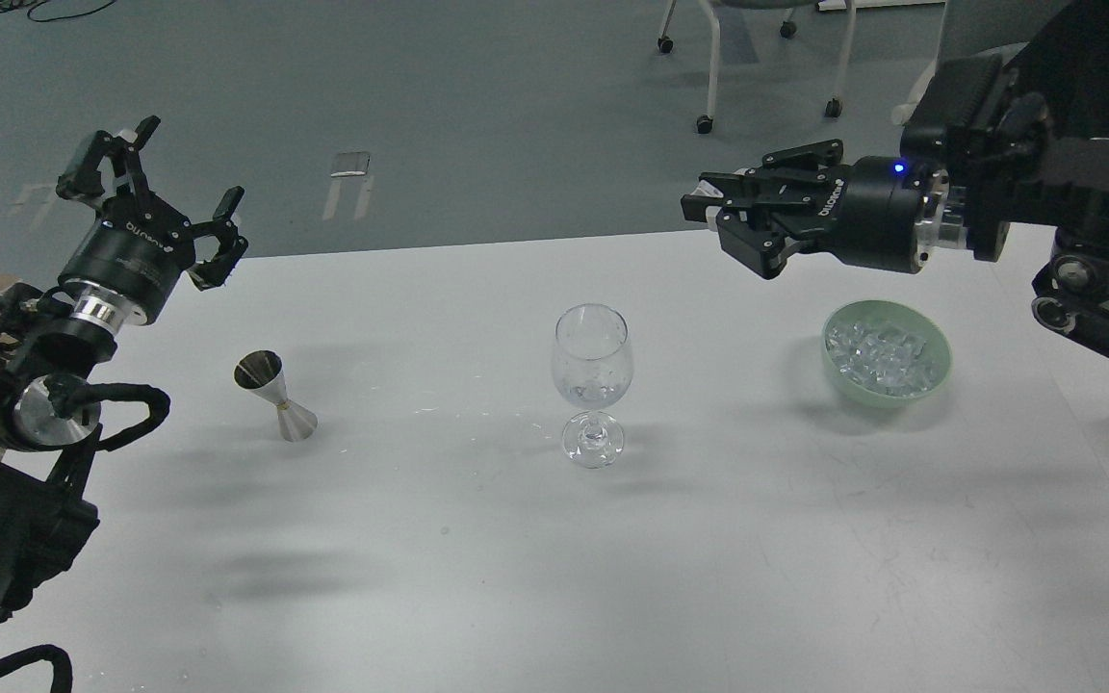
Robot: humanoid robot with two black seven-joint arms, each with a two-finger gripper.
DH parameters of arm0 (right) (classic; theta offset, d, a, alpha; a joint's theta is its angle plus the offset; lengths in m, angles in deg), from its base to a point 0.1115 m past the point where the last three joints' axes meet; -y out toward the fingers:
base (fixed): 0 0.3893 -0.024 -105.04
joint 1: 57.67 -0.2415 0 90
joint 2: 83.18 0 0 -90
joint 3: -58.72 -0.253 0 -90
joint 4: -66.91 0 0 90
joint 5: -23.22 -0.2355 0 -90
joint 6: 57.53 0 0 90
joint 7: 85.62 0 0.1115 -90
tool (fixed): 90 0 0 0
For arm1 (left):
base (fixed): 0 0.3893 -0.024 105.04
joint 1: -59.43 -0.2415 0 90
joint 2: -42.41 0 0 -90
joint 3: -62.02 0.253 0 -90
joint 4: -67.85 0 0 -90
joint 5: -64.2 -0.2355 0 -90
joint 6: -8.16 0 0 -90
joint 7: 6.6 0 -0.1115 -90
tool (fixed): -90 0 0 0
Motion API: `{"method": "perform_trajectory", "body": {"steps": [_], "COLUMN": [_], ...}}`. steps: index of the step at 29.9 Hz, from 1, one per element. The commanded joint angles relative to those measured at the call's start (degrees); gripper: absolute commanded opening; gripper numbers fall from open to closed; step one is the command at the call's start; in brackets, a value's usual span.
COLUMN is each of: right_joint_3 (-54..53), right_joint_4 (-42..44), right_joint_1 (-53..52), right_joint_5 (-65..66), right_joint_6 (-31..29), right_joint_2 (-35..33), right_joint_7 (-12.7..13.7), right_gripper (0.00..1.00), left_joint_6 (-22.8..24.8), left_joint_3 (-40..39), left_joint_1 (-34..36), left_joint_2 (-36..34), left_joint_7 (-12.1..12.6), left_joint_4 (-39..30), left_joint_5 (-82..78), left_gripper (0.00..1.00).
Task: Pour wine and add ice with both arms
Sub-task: 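Lift the ice with the right gripper and move it over the wine glass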
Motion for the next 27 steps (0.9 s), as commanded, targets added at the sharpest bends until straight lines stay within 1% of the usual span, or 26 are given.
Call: {"method": "perform_trajectory", "body": {"steps": [1, 4, 8, 12, 18, 27], "right_joint_3": [0.0, 0.0, 0.0, 0.0, 0.1, 0.2], "right_joint_4": [0.0, 0.0, 0.0, 0.0, 0.0, 0.0], "right_joint_1": [-0.4, -1.1, -1.7, -2.5, -2.0, -1.5], "right_joint_5": [0.1, 0.1, 0.1, 0.0, -0.1, -0.2], "right_joint_6": [-2.6, -4.5, -6.2, -9.6, -13.1, -13.9], "right_joint_2": [3.9, 6.1, 7.1, 7.8, 8.7, 10.5], "right_joint_7": [0.2, 0.1, 0.1, -0.4, -0.5, -0.6], "right_gripper": [0.11, 0.11, 0.11, 0.11, 0.12, 0.12], "left_joint_6": [0.0, 0.0, 0.0, 0.0, 0.0, 0.0], "left_joint_3": [0.0, 0.0, 0.0, 0.0, 0.0, 0.1], "left_joint_1": [-0.1, -0.1, -0.1, -0.1, -0.1, -0.1], "left_joint_2": [-0.1, -0.1, -0.1, -0.1, -0.1, 0.0], "left_joint_7": [0.0, 0.0, 0.0, 0.0, 0.0, 0.0], "left_joint_4": [0.0, -0.3, -0.4, -0.4, -0.4, -0.4], "left_joint_5": [0.0, 0.0, 0.0, 0.0, 0.0, 0.0], "left_gripper": [0.98, 0.98, 0.98, 0.98, 0.98, 0.98]}}
